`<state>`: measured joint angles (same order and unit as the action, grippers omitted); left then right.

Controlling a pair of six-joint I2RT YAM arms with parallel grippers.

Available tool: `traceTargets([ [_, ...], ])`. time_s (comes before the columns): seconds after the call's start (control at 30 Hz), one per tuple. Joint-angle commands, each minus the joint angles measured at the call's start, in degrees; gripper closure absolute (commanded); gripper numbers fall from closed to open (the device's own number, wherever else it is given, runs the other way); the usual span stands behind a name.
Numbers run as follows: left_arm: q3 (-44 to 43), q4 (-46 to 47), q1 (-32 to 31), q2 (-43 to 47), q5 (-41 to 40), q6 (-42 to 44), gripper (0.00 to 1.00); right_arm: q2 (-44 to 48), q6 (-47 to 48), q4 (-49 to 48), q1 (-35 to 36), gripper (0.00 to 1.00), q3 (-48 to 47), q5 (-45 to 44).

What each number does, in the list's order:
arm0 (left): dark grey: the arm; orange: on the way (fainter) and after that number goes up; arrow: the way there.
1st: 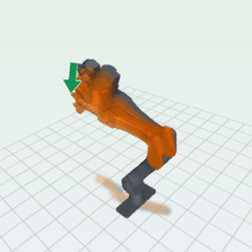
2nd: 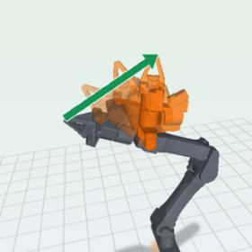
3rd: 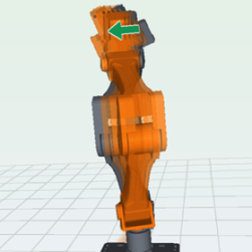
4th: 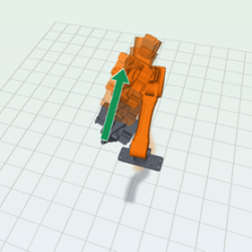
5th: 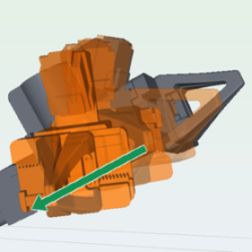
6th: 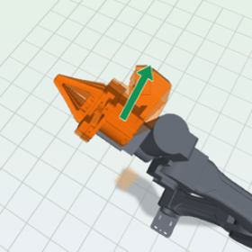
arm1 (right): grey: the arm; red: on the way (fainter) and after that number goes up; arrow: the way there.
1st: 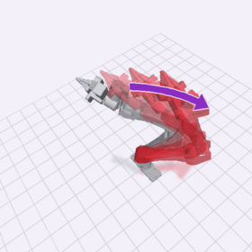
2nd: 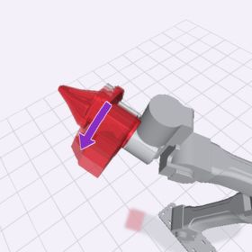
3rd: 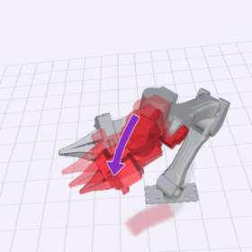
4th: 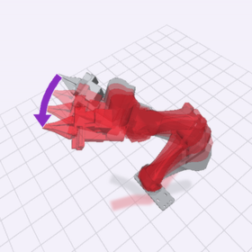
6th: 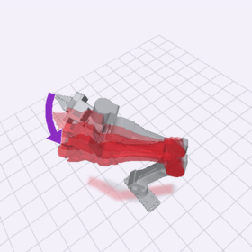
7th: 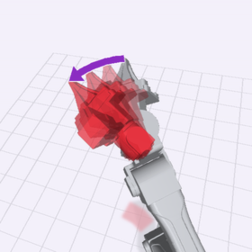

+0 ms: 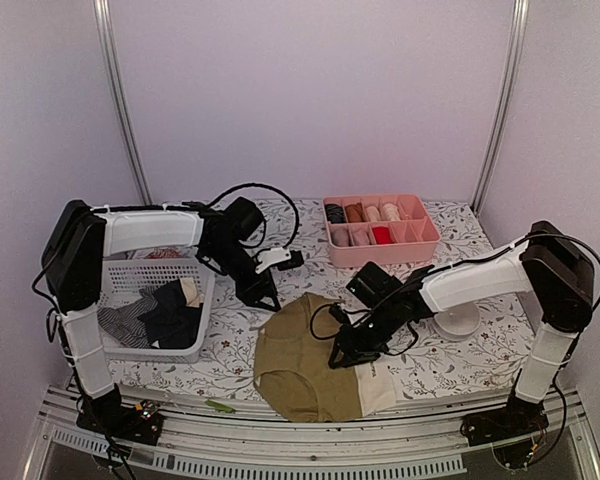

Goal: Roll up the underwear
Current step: Rotate the underwear at the center of the board.

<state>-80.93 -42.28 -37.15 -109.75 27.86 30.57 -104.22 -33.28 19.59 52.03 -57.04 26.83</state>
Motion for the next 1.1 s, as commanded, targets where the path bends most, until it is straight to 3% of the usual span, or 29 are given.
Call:
traceTargets([
  [0.0, 1.98, -0.84, -3.63, -0.88, 1.59, 2.78, 0.52, 1.94, -6.44, 2.43, 1.27, 0.63, 1.6, -0.38],
  [0.23, 5.2, 2.53, -5.64, -5.26, -0.12, 1.65, 0.56, 5.79, -2.74, 4.64, -3.9, 0.62, -3.96, -7.65],
  [0.57, -4.08, 4.05, -0.85, -14.81, -4.43, 1.01, 0.6, 5.29, 9.6, 3.79, -16.21, 0.63, -5.74, -10.26],
  [0.77, -10.3, 1.47, 2.08, -17.39, -2.96, 2.4, 0.6, 2.12, 19.99, 0.85, -21.51, 0.64, -9.67, -6.82],
  [1.07, -17.8, -2.41, 5.06, -17.93, 5.08, 3.92, 0.55, -7.13, 35.42, 5.85, -21.77, 0.64, -16.57, -1.25],
])
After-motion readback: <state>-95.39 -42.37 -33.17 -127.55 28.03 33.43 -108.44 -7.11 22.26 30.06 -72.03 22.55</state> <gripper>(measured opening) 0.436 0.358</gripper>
